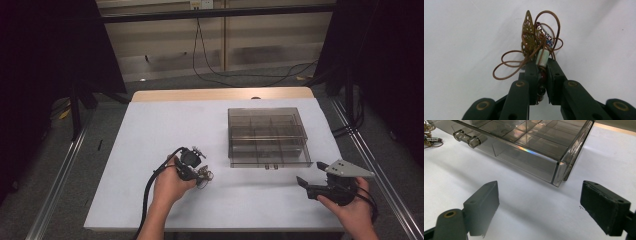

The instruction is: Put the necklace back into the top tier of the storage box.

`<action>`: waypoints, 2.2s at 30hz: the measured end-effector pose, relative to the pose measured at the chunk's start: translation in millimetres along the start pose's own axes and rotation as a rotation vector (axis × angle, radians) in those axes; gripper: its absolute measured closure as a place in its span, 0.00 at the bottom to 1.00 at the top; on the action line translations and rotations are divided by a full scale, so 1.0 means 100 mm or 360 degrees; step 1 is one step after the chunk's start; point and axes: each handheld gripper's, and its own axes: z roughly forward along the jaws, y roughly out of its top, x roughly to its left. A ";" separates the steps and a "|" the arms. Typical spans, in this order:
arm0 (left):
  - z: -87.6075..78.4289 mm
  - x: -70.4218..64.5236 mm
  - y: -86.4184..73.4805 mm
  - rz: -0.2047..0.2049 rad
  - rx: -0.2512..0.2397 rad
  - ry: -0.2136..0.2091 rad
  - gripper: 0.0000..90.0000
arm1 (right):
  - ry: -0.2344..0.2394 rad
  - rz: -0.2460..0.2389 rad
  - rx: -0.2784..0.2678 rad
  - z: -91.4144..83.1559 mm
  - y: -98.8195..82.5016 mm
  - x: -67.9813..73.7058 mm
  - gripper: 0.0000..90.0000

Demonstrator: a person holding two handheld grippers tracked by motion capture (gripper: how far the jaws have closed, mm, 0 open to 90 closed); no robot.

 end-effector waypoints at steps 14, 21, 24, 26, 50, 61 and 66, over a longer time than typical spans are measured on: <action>-0.13 0.02 0.05 -0.0049 -0.0065 -0.0037 0.90 | 0.0005 0.0004 0.0003 0.00 0.00 0.00 0.17; -0.17 0.02 0.11 -0.0058 -0.0073 -0.0070 0.90 | 0.0015 0.0011 0.0006 0.00 -0.01 0.00 0.17; -0.23 0.04 0.14 -0.0037 -0.0044 -0.0063 0.90 | 0.0014 0.0015 0.0010 0.01 -0.01 -0.01 0.17; -0.28 0.04 0.16 -0.0039 -0.0063 -0.0068 0.90 | 0.0007 0.0016 0.0006 0.01 -0.01 -0.01 0.16; -0.60 0.02 0.38 -0.0020 -0.0074 -0.0080 0.90 | 0.0025 0.0025 -0.0002 0.01 -0.01 0.00 0.16; -0.72 0.02 0.47 0.0012 -0.0071 -0.0082 0.90 | 0.0027 0.0025 0.0003 0.00 0.00 0.00 0.16; -0.78 0.03 0.50 0.0000 -0.0081 -0.0089 0.90 | 0.0023 0.0023 0.0004 0.01 0.00 0.00 0.16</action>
